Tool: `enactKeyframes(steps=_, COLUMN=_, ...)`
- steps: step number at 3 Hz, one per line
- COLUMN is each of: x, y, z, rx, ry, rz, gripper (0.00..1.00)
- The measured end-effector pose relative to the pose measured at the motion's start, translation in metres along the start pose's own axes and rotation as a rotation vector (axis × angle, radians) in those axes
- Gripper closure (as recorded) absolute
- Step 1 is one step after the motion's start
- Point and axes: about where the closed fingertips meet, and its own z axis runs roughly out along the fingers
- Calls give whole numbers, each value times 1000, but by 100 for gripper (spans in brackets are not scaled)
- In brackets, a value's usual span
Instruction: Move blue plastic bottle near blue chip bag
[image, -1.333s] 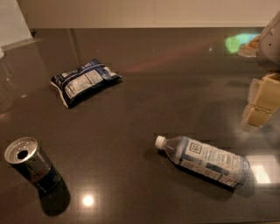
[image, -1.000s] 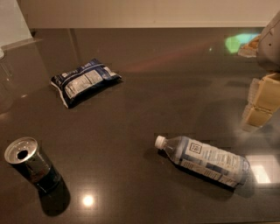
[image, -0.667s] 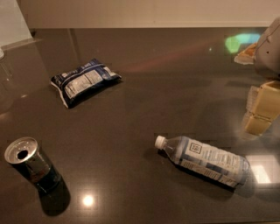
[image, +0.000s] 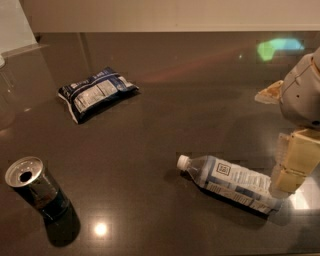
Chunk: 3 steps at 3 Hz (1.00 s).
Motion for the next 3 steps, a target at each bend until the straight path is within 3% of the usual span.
enactKeyframes(steps=1, x=-6, y=23, z=19, rx=-10, ry=-20, rz=8, gripper=0)
enactKeyframes(steps=3, x=-15, y=42, z=62, rx=-20, ry=0, rz=38, gripper=0)
